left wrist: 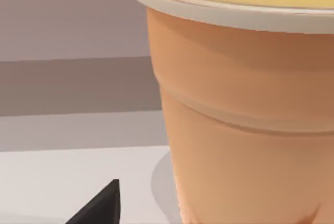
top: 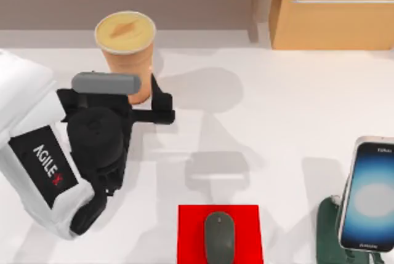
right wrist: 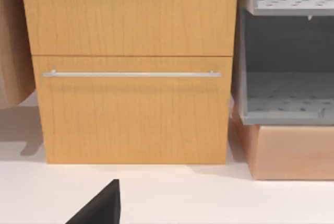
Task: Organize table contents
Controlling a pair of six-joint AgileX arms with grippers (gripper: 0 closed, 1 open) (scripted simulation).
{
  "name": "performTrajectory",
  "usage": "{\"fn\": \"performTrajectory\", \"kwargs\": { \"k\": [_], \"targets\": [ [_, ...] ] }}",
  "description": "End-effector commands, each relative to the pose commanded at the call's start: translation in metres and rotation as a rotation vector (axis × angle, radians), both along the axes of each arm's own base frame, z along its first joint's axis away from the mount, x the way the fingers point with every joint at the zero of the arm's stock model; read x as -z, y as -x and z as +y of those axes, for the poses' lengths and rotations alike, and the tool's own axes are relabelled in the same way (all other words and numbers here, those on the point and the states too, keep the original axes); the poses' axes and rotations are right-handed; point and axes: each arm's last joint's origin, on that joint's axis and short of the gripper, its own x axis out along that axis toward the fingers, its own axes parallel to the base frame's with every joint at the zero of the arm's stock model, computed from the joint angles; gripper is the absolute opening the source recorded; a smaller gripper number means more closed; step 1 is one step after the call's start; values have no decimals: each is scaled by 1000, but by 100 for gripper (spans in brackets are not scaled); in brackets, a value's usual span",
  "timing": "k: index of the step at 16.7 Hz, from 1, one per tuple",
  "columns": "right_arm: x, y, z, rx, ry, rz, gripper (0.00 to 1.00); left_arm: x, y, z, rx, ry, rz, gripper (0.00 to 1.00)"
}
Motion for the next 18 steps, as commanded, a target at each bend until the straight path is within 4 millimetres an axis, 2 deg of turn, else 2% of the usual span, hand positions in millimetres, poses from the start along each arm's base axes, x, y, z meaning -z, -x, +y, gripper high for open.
{"fn": "performTrajectory", "kwargs": {
  "k": [5, 12, 18],
  "targets": [
    [0, 0, 0, 0, 0, 0, 100, 11, -23, -8, -27, 36, -100, 100],
    [0, 0, 0, 0, 0, 0, 100, 11, -24, -9, -26, 38, -104, 100],
    [0, 0, 0, 0, 0, 0, 100, 11, -52, -9, -29, 39, -107, 100]
  ]
}}
